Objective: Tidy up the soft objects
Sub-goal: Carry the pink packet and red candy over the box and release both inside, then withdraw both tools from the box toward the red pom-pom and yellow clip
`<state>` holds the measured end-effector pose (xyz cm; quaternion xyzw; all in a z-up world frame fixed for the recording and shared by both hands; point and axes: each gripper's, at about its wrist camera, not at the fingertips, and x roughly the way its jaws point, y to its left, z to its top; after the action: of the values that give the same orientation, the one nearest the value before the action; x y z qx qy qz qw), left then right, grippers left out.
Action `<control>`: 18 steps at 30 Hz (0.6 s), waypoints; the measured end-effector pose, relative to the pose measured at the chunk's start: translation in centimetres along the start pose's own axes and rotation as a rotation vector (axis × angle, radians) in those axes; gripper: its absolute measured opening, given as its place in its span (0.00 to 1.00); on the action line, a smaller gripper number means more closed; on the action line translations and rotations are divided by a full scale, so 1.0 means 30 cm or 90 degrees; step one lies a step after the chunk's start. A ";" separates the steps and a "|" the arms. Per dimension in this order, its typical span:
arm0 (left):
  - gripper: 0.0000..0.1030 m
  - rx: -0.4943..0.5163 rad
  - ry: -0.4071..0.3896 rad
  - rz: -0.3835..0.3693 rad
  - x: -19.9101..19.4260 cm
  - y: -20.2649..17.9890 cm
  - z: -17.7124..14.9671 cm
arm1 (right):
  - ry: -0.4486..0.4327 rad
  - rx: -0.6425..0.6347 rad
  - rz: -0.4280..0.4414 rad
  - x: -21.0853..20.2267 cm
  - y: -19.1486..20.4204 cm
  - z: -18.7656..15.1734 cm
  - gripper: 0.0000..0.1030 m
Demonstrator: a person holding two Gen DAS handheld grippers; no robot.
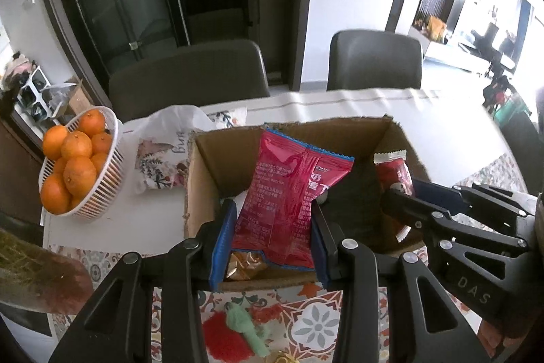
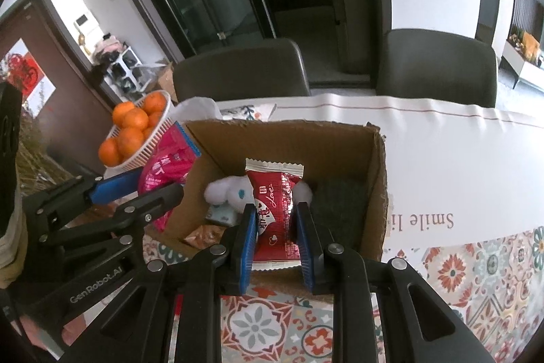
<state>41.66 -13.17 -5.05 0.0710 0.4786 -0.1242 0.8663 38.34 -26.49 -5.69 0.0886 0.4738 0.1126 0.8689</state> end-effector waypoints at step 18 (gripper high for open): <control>0.69 0.004 -0.015 0.062 -0.034 0.021 -0.047 | -0.023 0.019 -0.072 -0.030 -0.028 -0.006 0.43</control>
<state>40.17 -12.09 -4.94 0.0955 0.4640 -0.0846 0.8766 37.80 -27.54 -5.30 0.0769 0.4639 0.0546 0.8808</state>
